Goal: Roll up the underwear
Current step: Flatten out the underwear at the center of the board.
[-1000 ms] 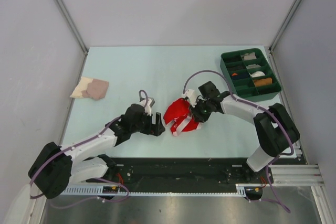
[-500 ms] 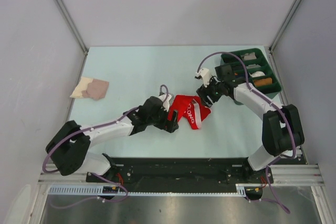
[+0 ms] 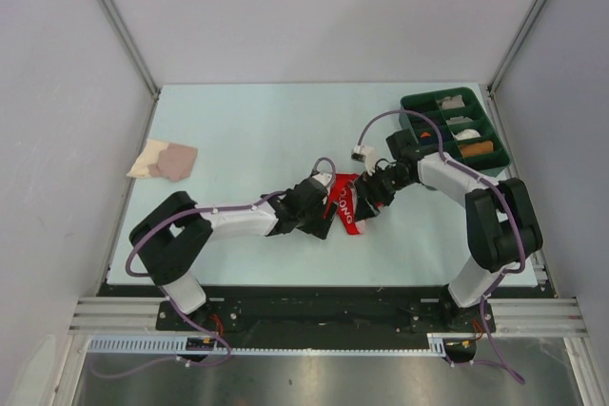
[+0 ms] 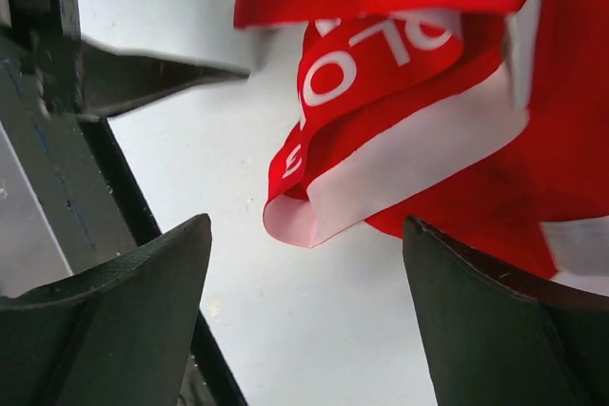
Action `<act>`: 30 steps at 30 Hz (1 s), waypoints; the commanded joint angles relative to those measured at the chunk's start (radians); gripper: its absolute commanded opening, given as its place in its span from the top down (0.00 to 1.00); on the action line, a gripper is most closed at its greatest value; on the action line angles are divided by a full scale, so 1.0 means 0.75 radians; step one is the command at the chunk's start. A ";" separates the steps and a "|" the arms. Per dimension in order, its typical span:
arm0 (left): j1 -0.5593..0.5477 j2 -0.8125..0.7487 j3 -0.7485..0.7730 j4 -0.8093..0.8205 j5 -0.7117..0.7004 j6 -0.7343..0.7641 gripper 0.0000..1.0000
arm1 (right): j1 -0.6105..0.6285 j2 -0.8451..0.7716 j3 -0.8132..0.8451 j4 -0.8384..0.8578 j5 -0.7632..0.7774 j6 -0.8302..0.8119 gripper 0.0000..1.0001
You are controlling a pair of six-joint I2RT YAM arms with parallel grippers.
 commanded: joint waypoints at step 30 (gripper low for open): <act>0.134 -0.829 0.121 -0.322 0.123 0.190 1.00 | 0.123 -0.429 0.382 -0.281 0.602 -0.242 1.00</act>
